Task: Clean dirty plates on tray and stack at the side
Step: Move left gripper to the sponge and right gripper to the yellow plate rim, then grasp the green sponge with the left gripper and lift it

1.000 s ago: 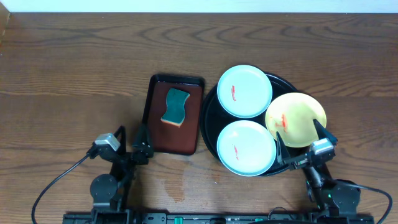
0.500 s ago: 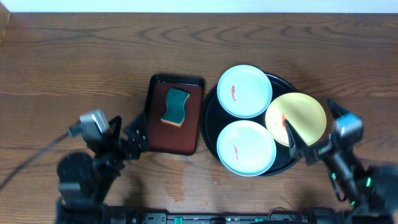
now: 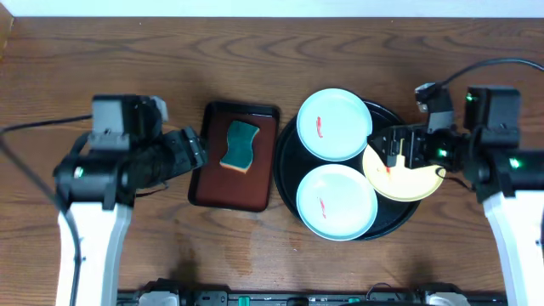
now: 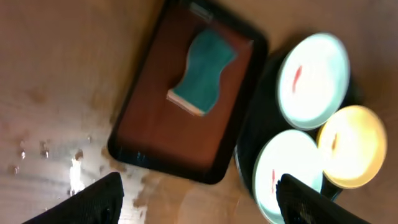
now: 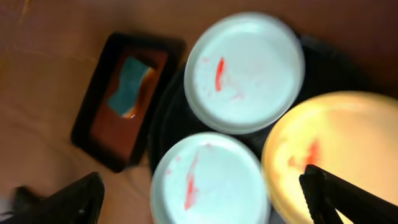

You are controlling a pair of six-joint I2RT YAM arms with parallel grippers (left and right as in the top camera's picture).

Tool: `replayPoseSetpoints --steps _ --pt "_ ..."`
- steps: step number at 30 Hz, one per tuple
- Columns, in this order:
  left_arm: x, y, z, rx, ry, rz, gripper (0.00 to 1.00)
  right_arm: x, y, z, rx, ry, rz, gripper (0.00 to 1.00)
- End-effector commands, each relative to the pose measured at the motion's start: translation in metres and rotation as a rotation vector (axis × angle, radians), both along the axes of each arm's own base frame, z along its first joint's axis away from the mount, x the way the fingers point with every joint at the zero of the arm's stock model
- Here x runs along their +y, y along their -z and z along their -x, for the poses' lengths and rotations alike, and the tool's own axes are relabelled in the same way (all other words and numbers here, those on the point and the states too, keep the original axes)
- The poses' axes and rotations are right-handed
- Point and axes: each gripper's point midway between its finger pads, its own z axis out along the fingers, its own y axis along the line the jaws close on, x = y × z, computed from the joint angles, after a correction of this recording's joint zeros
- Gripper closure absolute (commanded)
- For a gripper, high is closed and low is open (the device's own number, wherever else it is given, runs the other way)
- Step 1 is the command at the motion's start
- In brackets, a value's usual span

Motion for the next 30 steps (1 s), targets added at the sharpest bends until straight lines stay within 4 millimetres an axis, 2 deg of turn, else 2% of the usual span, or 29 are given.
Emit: replayPoseSetpoints --steps 1,3,7,9,14,17,20,24,26,27,30 --pt "-0.006 0.012 -0.008 0.044 0.044 0.010 0.20 0.020 -0.006 0.000 0.046 -0.048 -0.119 0.01" --pt "-0.012 0.027 -0.013 0.081 0.117 -0.013 0.21 0.024 -0.004 0.000 0.041 -0.093 -0.125 0.01" --pt "-0.041 0.061 -0.022 0.158 0.286 -0.057 0.23 0.027 -0.004 -0.002 0.030 -0.103 -0.121 0.01" --pt "-0.051 0.083 -0.032 0.180 0.330 -0.139 0.24 0.031 -0.008 -0.005 0.015 -0.106 -0.137 0.01" --pt "-0.053 0.128 -0.063 0.187 0.353 -0.365 0.27 0.036 -0.011 -0.003 0.040 -0.100 -0.185 0.01" --pt "-0.059 0.151 -0.083 0.174 0.353 -0.384 0.27 0.037 -0.009 0.001 0.056 -0.105 -0.183 0.01" --pt "-0.060 0.179 -0.093 0.205 0.342 -0.385 0.34 0.038 -0.008 0.002 0.062 -0.106 -0.181 0.01" --pt "-0.057 0.218 -0.085 0.322 0.295 -0.374 0.52 0.038 -0.008 0.003 0.068 -0.105 -0.180 0.01" --pt "-0.064 0.235 -0.078 0.374 0.316 -0.333 0.58 0.038 -0.007 0.003 0.070 -0.105 -0.180 0.01" --pt "-0.067 0.240 -0.074 0.393 0.325 -0.312 0.64 0.038 -0.007 0.003 0.069 -0.105 -0.180 0.01" --pt "-0.071 0.248 -0.069 0.418 0.352 -0.286 0.92 0.037 -0.007 0.002 0.068 -0.100 -0.173 0.01"
